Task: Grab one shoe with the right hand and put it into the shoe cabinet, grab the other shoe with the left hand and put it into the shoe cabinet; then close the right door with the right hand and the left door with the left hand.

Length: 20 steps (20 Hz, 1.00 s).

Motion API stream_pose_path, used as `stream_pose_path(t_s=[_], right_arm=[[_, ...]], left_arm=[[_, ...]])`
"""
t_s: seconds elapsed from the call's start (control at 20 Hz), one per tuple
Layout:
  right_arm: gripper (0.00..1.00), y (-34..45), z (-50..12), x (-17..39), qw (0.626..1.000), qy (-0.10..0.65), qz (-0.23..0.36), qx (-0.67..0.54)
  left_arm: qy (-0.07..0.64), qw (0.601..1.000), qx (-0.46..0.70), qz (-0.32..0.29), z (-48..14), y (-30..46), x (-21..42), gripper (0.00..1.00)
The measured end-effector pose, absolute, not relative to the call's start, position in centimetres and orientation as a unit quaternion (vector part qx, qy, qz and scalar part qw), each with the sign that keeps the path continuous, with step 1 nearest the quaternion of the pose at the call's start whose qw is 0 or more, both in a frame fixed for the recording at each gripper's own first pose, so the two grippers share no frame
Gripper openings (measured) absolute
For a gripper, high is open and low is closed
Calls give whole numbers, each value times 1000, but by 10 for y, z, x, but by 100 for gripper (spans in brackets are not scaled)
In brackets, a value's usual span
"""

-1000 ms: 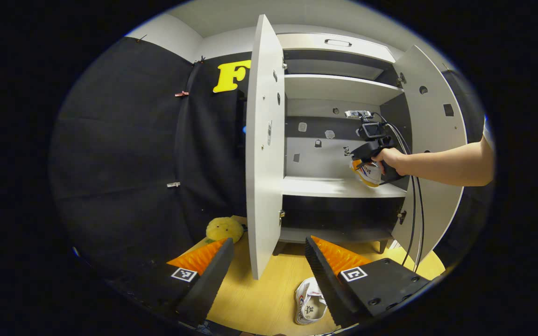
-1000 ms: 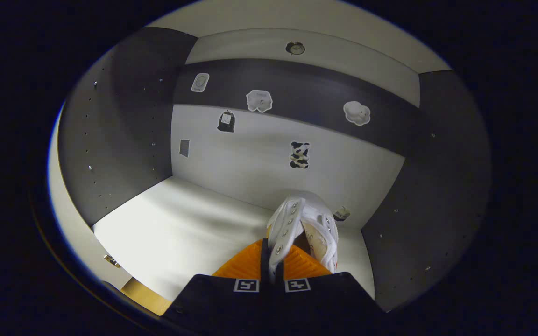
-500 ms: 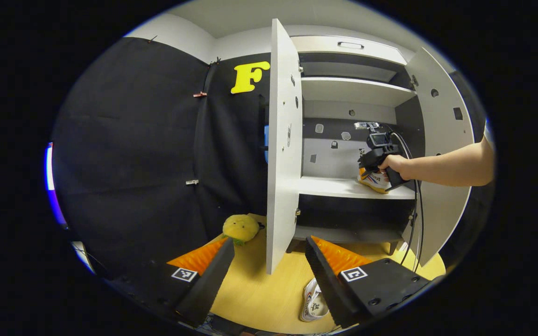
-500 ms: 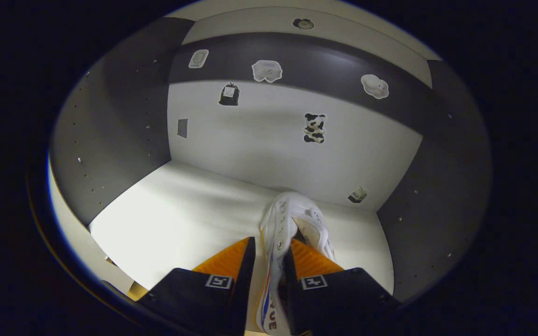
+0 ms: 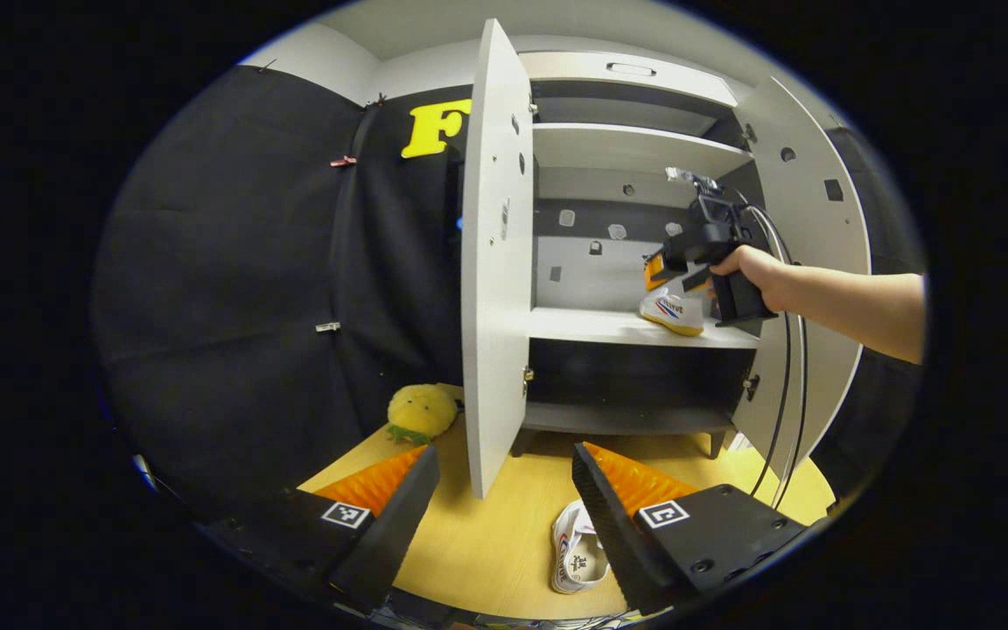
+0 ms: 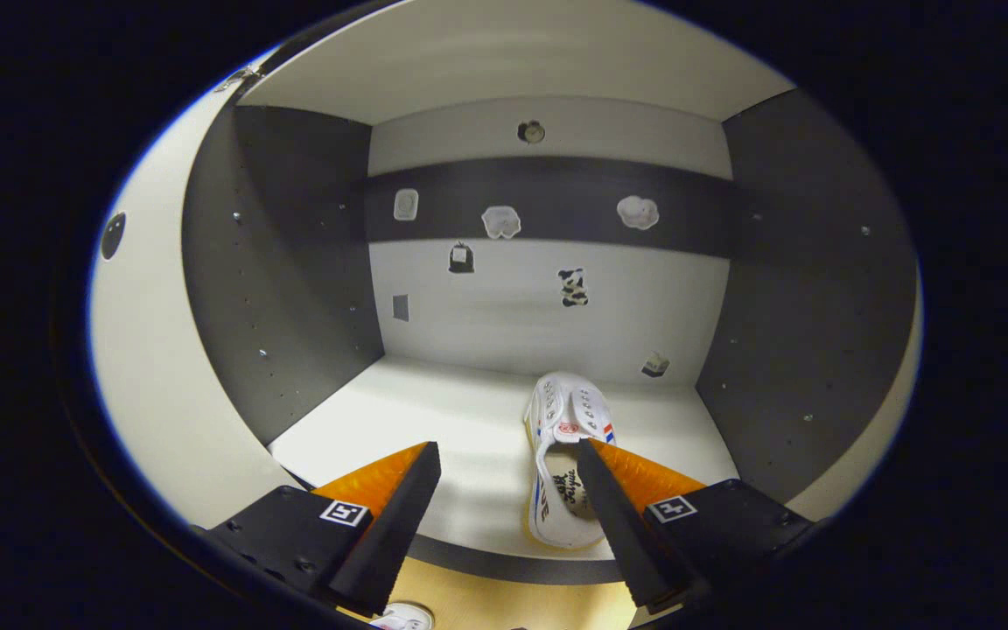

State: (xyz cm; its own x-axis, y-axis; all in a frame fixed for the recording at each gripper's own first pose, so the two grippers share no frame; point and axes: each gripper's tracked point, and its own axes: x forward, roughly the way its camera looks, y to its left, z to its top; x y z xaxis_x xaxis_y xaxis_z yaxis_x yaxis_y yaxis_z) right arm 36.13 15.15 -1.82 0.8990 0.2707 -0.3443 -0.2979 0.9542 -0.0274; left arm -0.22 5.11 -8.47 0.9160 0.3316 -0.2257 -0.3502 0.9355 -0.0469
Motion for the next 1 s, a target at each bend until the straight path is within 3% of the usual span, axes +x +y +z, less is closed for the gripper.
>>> stream_pose_path(t_s=[0.3, 0.55, 0.7, 1.0], right_arm=[[99, 122, -2, 282, 985, 99, 136, -32], [99, 88, -28, 207, 990, 77, 111, -34], [98, 65, -57, 163, 991, 90, 92, -43], [99, 13, -139, 76, 980, 191, 45, -43]], left_arm=[[135, 982, -39, 127, -122, 42, 5, 95], [154, 983, -61, 83, -159, 39, 19, 95], [169, 981, -64, 69, -182, 43, 31, 95], [231, 970, -66, 24, -249, 30, 50, 95]])
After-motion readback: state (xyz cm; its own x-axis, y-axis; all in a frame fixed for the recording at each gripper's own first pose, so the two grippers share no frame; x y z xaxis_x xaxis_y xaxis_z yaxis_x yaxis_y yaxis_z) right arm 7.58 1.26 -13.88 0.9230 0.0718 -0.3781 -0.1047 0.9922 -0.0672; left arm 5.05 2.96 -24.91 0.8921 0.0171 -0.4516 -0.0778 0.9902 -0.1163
